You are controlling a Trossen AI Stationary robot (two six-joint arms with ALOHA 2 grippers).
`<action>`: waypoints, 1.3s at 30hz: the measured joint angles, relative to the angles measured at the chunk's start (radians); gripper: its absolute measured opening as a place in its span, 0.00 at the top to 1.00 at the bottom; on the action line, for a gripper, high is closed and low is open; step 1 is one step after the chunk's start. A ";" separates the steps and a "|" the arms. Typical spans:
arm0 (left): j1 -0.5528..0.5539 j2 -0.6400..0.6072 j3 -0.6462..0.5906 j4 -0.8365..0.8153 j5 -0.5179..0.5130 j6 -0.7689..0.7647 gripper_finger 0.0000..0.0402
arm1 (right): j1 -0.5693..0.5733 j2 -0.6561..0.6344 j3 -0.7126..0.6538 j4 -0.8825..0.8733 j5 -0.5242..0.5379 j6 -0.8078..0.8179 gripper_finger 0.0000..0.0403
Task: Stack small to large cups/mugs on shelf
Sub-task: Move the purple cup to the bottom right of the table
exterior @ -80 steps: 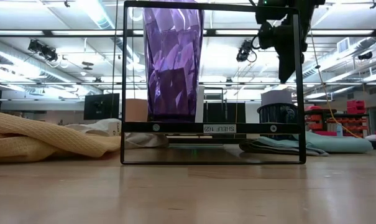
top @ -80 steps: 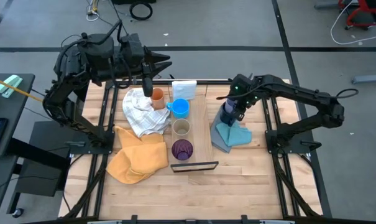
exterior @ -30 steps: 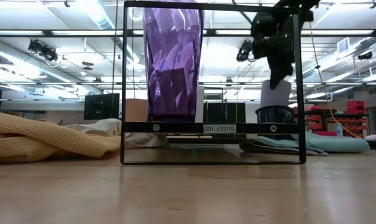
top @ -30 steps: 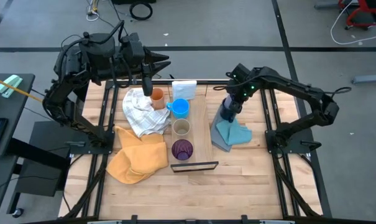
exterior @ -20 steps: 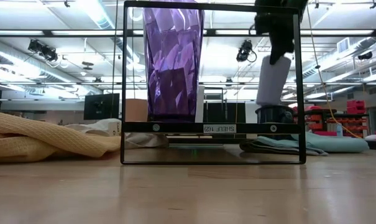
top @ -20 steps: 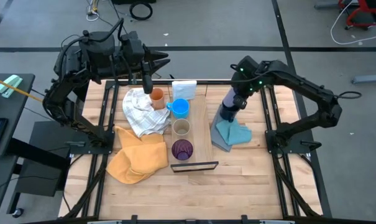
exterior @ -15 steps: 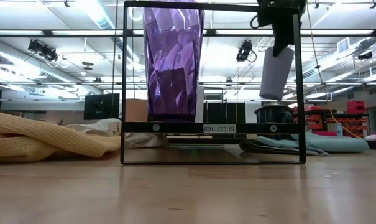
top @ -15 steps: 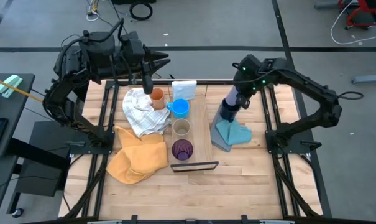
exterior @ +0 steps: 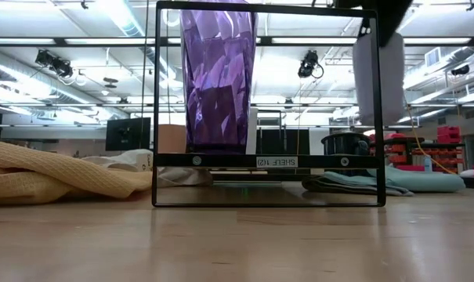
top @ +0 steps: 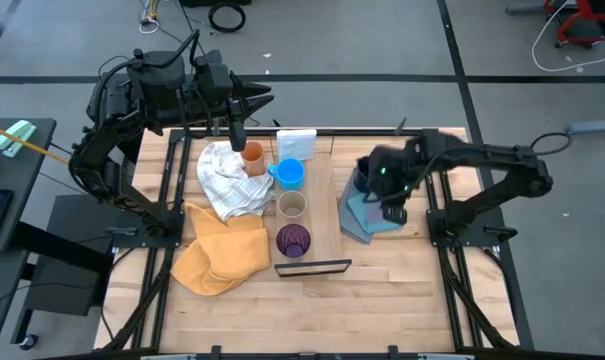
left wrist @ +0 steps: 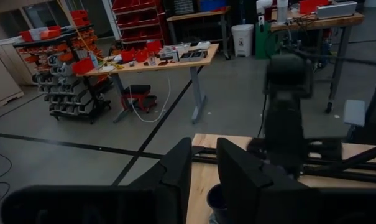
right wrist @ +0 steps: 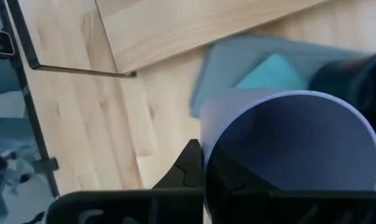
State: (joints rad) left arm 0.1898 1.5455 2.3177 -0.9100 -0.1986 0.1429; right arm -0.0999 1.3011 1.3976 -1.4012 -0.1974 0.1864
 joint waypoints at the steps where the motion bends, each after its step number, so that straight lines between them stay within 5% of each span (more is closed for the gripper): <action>1: 0.000 0.000 0.000 0.000 0.000 0.000 0.79 | 0.030 0.001 -0.023 0.013 0.002 0.022 1.00; 16: 0.000 0.000 0.000 0.000 0.000 -0.001 0.79 | 0.327 -0.009 -0.350 0.298 0.001 0.300 1.00; 24: 0.000 0.000 0.000 0.000 0.000 -0.001 0.78 | 0.381 -0.009 -0.404 0.392 -0.004 0.385 1.00; 39: 0.000 0.000 0.000 0.000 0.000 -0.001 0.78 | 0.380 -0.009 -0.404 0.418 -0.013 0.409 0.74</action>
State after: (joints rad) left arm 0.1898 1.5459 2.3177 -0.9101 -0.1982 0.1417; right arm 0.2802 1.2922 0.9936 -0.9836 -0.2106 0.5954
